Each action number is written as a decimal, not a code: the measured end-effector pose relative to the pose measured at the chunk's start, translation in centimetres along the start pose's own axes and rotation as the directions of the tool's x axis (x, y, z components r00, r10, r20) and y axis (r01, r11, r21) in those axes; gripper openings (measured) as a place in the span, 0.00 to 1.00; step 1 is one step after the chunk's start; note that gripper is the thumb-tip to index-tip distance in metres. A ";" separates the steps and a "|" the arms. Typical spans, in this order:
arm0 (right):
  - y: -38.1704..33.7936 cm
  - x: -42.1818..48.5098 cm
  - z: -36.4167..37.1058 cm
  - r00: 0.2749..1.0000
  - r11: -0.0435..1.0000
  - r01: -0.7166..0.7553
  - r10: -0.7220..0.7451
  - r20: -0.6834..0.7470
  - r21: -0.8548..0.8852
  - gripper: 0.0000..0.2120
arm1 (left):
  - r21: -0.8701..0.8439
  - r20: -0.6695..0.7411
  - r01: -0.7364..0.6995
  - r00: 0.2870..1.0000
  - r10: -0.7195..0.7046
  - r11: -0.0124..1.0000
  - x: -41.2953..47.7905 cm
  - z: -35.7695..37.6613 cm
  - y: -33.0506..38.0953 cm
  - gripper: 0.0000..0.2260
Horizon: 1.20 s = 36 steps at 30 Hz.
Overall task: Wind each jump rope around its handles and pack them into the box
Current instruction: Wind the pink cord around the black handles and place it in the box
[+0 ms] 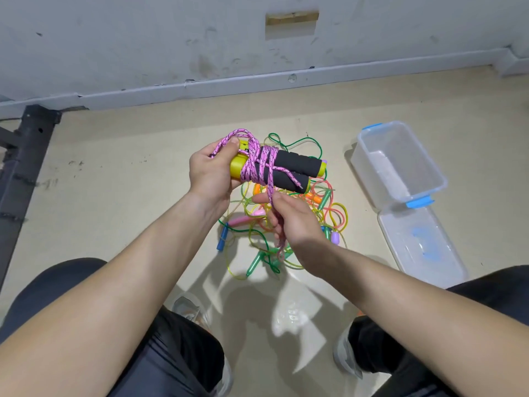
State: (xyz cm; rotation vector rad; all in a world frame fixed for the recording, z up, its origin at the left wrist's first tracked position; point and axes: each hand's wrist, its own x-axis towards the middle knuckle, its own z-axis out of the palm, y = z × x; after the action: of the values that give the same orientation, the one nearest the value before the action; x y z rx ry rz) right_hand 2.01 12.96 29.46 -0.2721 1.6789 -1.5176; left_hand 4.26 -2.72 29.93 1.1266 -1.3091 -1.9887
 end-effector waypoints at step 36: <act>-3.6 2.6 -5.5 0.998 0.727 0.064 -0.064 0.026 -0.684 0.16 | 0.509 0.380 -0.365 0.908 0.177 0.780 0.4 -1.9 1.7 0.04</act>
State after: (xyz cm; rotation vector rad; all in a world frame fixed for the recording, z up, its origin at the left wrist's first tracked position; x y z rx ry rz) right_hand -4.71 14.36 31.19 -0.7278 2.2003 -0.8641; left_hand 5.60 -4.66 30.95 0.7931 -2.2098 -1.6311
